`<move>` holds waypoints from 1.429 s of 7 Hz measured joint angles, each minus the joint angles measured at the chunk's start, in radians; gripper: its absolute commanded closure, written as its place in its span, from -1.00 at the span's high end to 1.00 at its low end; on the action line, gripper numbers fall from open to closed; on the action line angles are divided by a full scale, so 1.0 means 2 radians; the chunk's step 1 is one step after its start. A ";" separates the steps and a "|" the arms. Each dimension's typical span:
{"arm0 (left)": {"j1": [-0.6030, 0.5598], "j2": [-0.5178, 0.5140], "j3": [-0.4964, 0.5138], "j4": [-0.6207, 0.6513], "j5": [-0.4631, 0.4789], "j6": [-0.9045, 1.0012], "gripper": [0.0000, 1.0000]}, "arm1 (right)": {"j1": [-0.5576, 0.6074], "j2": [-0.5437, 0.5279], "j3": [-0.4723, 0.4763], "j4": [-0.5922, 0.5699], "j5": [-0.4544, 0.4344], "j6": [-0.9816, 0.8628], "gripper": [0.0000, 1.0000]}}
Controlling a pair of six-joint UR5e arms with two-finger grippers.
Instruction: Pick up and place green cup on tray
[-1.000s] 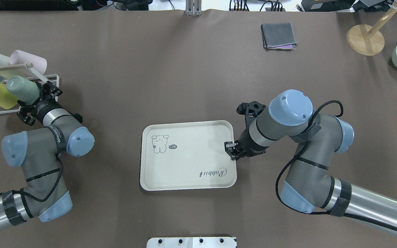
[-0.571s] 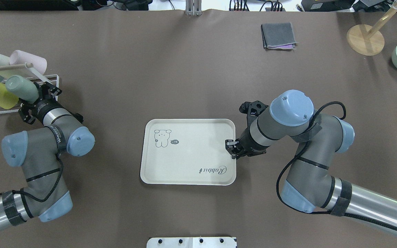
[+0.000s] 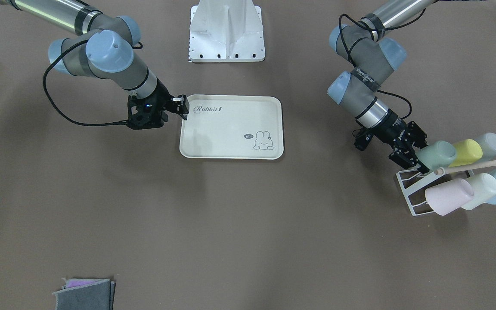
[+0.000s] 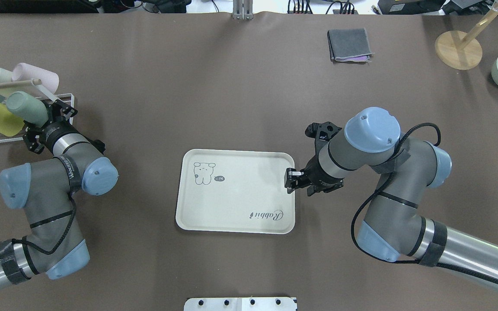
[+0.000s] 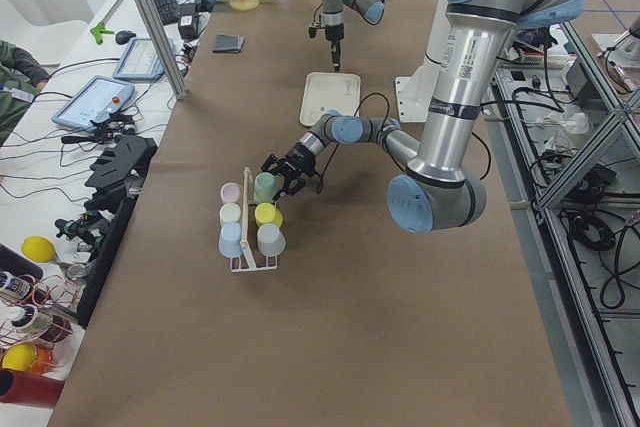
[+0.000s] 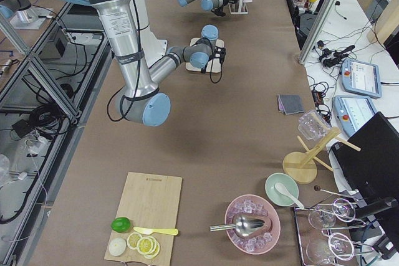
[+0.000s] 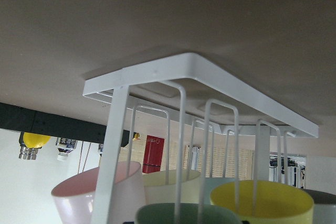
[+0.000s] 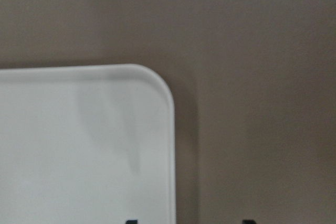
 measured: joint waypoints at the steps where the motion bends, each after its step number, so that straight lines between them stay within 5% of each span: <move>1: -0.001 0.001 -0.004 0.000 0.001 0.000 0.17 | 0.035 -0.019 0.020 -0.036 0.015 -0.052 1.00; 3: -0.003 0.016 -0.031 0.003 0.005 0.004 0.17 | 0.138 -0.068 0.070 -0.176 0.026 -0.228 1.00; 5: -0.010 0.039 -0.071 0.004 0.006 0.025 0.16 | 0.252 -0.116 0.070 -0.261 0.037 -0.398 1.00; 7: -0.025 0.051 -0.121 0.004 0.005 0.055 0.16 | 0.361 -0.180 0.038 -0.271 0.069 -0.522 1.00; 10: -0.060 0.029 -0.180 0.001 -0.046 0.086 0.16 | 0.469 -0.195 -0.045 -0.270 0.080 -0.677 1.00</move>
